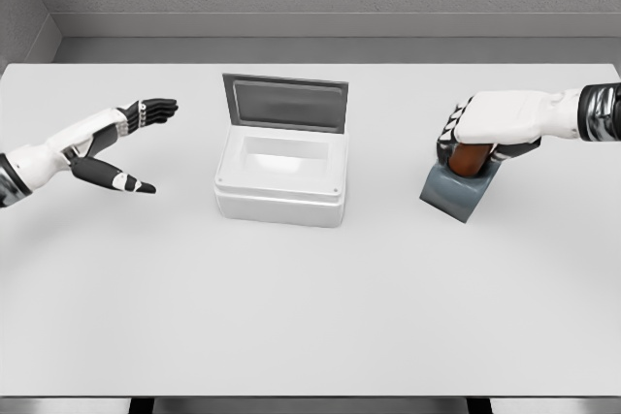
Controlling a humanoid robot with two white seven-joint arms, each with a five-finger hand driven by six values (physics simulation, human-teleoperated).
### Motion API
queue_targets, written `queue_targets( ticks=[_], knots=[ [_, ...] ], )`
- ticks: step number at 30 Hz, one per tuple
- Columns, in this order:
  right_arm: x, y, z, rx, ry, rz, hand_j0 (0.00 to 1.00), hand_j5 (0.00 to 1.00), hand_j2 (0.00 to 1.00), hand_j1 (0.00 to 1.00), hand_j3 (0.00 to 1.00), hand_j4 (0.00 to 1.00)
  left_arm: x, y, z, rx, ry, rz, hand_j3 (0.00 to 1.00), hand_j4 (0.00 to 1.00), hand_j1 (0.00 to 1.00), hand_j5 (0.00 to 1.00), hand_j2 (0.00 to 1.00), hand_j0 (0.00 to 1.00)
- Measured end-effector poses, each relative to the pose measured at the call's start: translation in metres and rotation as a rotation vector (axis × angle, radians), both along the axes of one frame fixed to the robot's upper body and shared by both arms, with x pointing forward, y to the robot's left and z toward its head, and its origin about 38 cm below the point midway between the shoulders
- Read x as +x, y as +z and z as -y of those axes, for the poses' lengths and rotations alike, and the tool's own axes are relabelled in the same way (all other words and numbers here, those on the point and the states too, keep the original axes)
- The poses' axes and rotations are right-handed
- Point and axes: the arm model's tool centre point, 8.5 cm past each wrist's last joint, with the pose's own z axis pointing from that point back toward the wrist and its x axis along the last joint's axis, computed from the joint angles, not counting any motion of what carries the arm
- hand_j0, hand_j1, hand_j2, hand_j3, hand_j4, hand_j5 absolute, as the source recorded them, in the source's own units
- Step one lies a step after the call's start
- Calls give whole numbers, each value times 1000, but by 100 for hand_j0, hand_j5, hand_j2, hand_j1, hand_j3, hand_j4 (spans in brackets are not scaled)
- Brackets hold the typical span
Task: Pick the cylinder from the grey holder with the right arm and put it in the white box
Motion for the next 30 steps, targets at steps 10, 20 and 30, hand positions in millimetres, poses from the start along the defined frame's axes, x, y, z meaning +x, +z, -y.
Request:
queue_targets(
  ticks=[10, 20, 30],
  knots=[
    [2, 11, 0, 1, 3, 23, 14, 14, 14, 14, 14, 14, 0, 0, 0, 0, -1, -1, 100, 100, 100, 100, 100, 100],
    [-6, 39, -55, 74, 148, 102, 15, 15, 15, 15, 15, 15, 0, 1, -2, 2, 3, -2, 100, 100, 100, 100, 100, 100],
    [-12, 40, -114, 109, 291, 109, 15, 15, 15, 15, 15, 15, -1, 1, -4, 4, 4, -1, 100, 100, 100, 100, 100, 100]
  ],
)
